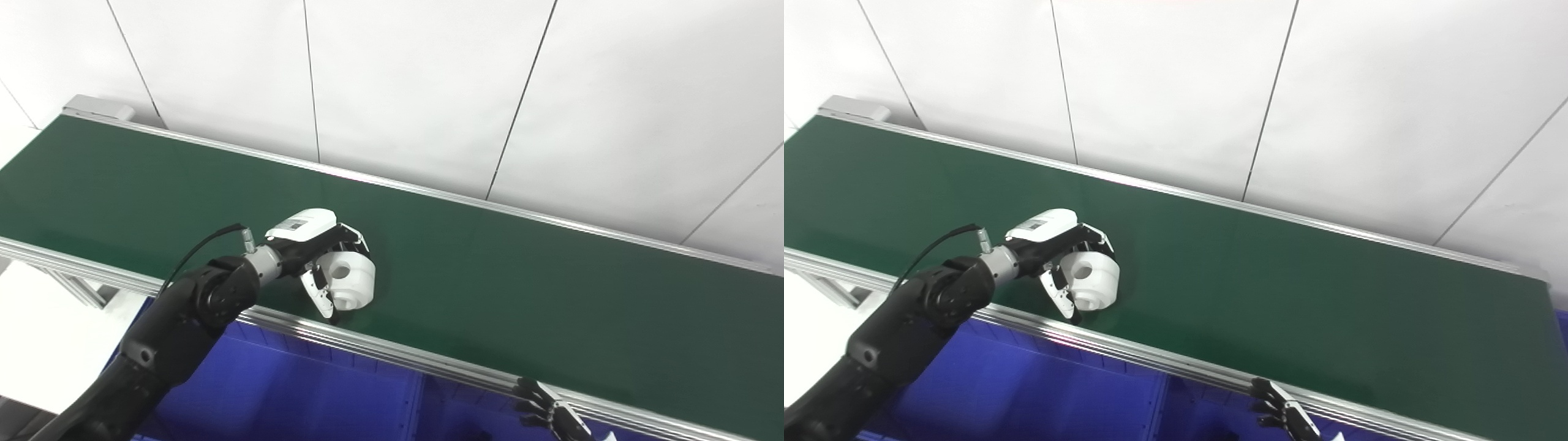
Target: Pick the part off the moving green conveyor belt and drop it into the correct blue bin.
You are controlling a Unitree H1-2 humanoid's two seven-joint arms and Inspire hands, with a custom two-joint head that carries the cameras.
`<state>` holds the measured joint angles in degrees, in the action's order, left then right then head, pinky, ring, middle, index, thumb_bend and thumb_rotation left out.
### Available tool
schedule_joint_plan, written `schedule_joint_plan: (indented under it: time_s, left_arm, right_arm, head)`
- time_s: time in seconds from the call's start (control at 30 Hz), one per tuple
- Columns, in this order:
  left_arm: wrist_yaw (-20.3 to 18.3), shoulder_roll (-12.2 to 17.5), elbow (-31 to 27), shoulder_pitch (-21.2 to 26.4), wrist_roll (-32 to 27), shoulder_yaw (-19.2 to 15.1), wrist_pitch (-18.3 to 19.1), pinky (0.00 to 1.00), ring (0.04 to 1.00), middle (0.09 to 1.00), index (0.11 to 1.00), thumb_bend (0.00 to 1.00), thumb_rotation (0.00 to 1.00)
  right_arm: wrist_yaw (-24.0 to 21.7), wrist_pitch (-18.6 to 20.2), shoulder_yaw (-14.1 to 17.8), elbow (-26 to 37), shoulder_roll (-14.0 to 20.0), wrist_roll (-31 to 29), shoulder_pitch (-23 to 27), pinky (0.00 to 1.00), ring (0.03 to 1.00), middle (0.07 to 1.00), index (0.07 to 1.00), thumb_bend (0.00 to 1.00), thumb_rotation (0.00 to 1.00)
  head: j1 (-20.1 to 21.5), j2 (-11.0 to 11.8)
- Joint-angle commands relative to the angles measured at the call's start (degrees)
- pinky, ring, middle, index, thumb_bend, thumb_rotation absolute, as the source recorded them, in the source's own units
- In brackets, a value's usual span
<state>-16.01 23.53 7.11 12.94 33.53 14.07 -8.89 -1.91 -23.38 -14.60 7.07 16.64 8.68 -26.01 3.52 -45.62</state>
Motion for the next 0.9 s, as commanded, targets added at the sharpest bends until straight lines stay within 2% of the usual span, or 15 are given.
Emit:
schedule_joint_plan:
  time_s: [0.0,0.07,0.13,0.3,0.33,0.37,0.4,0.43,0.5,0.53,0.63,0.73,0.77,0.87]
  left_arm:
    - [3.15,0.1,-2.58,0.18,-2.23,-1.25,-3.27,0.42,0.434,0.482,0.521,0.5,0.0]
    - [3.66,0.1,-4.99,-1.04,-3.17,-1.83,-4.21,0.43,0.436,0.483,0.517,0.5,0.0]
    - [2.48,0.84,-8.94,-2.93,-4.92,-2.29,-3.93,0.43,0.441,0.489,0.509,0.5,0.0]
    - [-1.04,4.29,-18.31,-8.95,-11.08,-3.9,-4.17,0.42,0.44,0.507,0.499,0.5,0.0]
    - [-1.69,4.98,-19.72,-10.28,-12.12,-4.26,-4.07,0.42,0.438,0.506,0.5,0.5,0.0]
    - [-2.15,5.63,-21.04,-11.64,-12.88,-4.69,-4.11,0.42,0.437,0.502,0.502,0.5,0.0]
    - [-2.51,6.17,-22.15,-12.94,-13.52,-5.06,-4.29,0.42,0.434,0.496,0.506,0.5,0.0]
    - [-2.65,6.74,-23.23,-14.28,-13.61,-5.43,-4.65,0.41,0.429,0.492,0.512,0.5,0.0]
    - [-2.53,7.82,-24.76,-16.89,-13.05,-5.98,-5.9,0.4,0.423,0.494,0.513,0.5,0.0]
    - [-2.75,8.52,-25.92,-18.6,-12.6,-6.34,-5.85,0.39,0.422,0.495,0.512,0.5,0.0]
    - [-3.84,9.95,-28.12,-22.0,-12.42,-7.01,-5.39,0.39,0.424,0.5,0.506,0.5,0.0]
    - [-6.11,11.45,-29.85,-24.89,-12.03,-7.1,-3.9,0.4,0.418,0.5,0.512,0.5,0.0]
    - [-6.68,11.85,-30.24,-25.53,-11.33,-7.11,-3.6,0.43,0.444,0.5,0.499,0.5,0.0]
    - [-7.1,12.32,-30.3,-26.38,-8.96,-7.18,-4.14,0.43,0.442,0.506,0.494,0.5,0.0]
  right_arm:
    - [-0.1,-3.52,-0.08,2.27,0.38,-0.2,-0.25,0.7,0.775,0.825,0.854,0.62,0.43]
    - [-0.12,-3.53,-0.08,2.7,0.28,-0.05,-0.29,0.7,0.771,0.823,0.853,0.61,0.44]
    - [0.53,-3.49,-0.21,2.94,-0.07,0.17,-0.31,0.69,0.768,0.821,0.848,0.62,0.44]
    - [-0.92,-2.85,0.01,5.19,-0.86,-0.8,-0.93,0.7,0.778,0.83,0.854,0.65,0.38]
    - [-1.12,-2.89,0.06,5.24,-0.97,-0.88,-0.81,0.71,0.781,0.833,0.855,0.65,0.38]
    - [-1.2,-2.88,0.2,5.36,-1.15,-0.2,-0.72,0.7,0.78,0.833,0.856,0.65,0.38]
    - [-1.27,-2.91,0.33,5.21,-1.37,0.17,-0.57,0.7,0.78,0.832,0.856,0.64,0.39]
    - [-1.11,-2.55,0.48,5.35,-1.85,0.75,-0.68,0.71,0.777,0.828,0.853,0.66,0.39]
    - [-1.09,-1.92,0.65,5.61,-2.54,1.16,-0.82,0.7,0.771,0.82,0.843,0.68,0.41]
    - [-0.79,-2.14,0.81,5.57,-3.09,1.45,-1.03,0.71,0.771,0.819,0.842,0.68,0.41]
    - [-0.22,-3.13,1.25,5.15,-4.13,1.63,-1.4,0.69,0.755,0.803,0.823,0.73,0.41]
    - [-1.06,-2.2,1.58,6.1,-3.93,1.95,-1.57,0.69,0.757,0.806,0.828,0.71,0.43]
    - [-1.46,-1.56,1.64,6.66,-3.73,2.19,-1.56,0.7,0.767,0.817,0.839,0.7,0.45]
    - [-2.43,-1.26,1.68,7.06,-3.37,1.26,-1.33,0.7,0.772,0.82,0.842,0.7,0.45]
  head:
    - [0.37,-0.47]
    - [0.99,-1.09]
    - [1.84,-1.83]
    - [7.6,-5.1]
    - [7.6,-5.1]
    - [9.82,-5.69]
    - [9.82,-5.69]
    - [11.68,-5.99]
    - [11.87,-6.04]
    - [12.62,-6.63]
    - [12.36,-7.04]
    - [11.4,-7.37]
    - [11.27,-7.37]
    - [11.05,-7.44]
